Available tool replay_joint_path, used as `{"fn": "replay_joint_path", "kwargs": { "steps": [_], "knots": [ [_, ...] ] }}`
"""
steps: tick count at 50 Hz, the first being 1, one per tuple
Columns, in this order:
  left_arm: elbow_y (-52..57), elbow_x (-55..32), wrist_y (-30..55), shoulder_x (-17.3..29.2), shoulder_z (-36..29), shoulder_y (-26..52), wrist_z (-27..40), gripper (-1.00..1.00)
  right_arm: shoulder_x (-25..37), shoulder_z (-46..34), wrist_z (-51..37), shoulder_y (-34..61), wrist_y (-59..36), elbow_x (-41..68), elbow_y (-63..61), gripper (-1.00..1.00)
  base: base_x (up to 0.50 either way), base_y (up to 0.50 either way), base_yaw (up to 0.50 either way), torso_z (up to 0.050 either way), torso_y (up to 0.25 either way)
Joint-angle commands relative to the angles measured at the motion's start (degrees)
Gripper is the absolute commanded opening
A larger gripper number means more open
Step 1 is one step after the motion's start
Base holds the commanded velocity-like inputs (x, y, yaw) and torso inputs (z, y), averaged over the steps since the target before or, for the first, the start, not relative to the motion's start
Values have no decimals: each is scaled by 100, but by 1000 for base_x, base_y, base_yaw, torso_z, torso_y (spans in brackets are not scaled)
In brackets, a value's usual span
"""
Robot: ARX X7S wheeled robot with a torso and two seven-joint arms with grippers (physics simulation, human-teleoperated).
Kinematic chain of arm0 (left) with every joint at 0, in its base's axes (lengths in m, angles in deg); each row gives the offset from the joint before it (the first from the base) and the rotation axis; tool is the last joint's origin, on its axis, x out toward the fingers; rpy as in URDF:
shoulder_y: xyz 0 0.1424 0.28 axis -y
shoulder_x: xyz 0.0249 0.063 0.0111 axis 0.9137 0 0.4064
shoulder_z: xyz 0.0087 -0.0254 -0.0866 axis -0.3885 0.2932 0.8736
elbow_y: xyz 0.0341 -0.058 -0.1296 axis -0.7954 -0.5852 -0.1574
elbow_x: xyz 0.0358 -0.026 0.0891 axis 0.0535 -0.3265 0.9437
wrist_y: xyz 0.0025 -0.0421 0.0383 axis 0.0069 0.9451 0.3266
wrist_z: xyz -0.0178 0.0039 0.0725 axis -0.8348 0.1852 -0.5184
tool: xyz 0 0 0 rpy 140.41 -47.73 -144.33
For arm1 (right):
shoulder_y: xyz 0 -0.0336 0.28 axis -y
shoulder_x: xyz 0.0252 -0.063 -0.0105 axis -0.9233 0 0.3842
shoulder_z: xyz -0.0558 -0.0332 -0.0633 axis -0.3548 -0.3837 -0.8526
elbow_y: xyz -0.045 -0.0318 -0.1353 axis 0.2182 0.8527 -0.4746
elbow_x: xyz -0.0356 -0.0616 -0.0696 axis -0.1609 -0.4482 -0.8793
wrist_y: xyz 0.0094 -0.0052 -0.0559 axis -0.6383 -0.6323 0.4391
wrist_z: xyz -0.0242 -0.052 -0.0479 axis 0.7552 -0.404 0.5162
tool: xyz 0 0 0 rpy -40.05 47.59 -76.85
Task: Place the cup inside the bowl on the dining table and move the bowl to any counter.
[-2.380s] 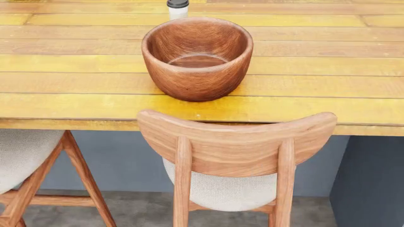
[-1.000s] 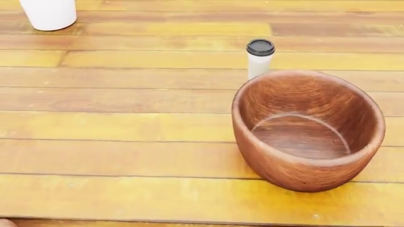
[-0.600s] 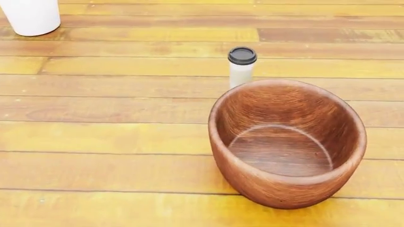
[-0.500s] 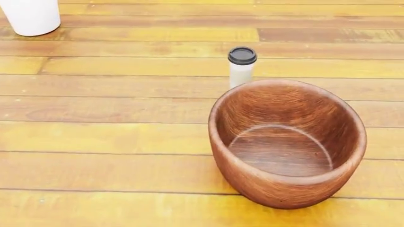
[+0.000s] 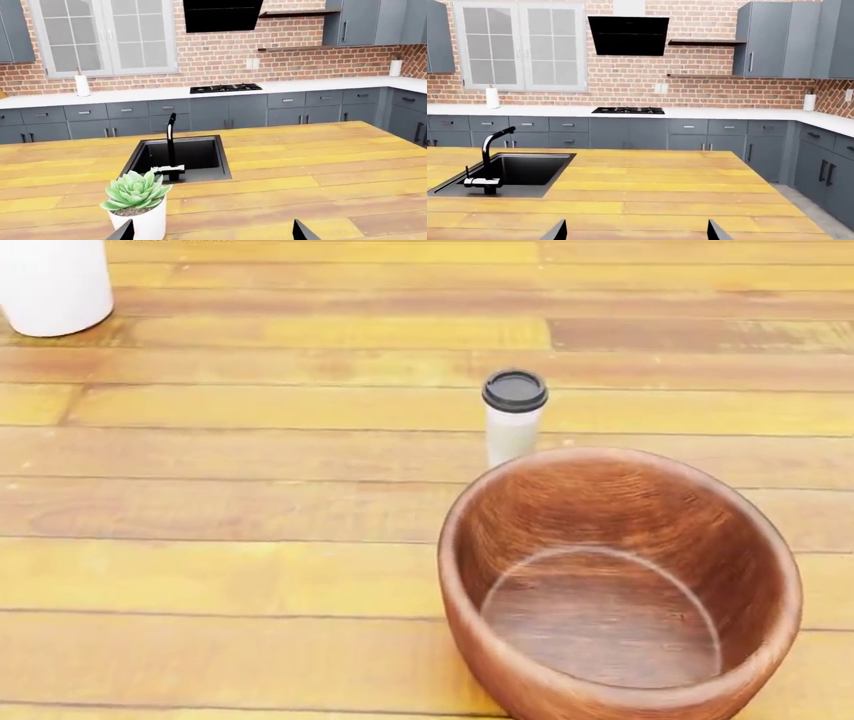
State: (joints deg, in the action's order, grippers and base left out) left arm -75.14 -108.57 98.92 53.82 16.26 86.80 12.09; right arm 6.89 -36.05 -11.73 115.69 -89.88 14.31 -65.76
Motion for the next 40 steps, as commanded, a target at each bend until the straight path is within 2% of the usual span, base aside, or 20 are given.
{"fn": "replay_joint_path", "kwargs": {
  "steps": [1, 24, 31, 35, 40],
  "knots": [
    [-29, 24, 4, -18, 34, 3, -23, 100, -31, 12, 18, -20, -33, -2, -13, 100, 191, 0, 0, 0, 0],
    [181, -92, 50, 48, 113, -199, 113, 100, -20, -60, 30, -128, -144, 94, -139, 100, 138, 0, 0, 0, 0],
    [164, -320, 55, 50, 424, -193, 301, 100, -64, -135, 88, -235, -325, 227, -223, 100, 0, 0, 0, 0, 0],
    [144, -277, 27, 72, 397, -160, 259, 100, -92, -290, 187, -449, -686, 444, -390, 100, 0, 0, 0, 0, 0],
    [242, -336, 12, 98, 458, -203, 291, 100, -317, -326, 152, -857, -642, 571, -552, 100, 0, 0, 0, 0, 0]
  ]
}}
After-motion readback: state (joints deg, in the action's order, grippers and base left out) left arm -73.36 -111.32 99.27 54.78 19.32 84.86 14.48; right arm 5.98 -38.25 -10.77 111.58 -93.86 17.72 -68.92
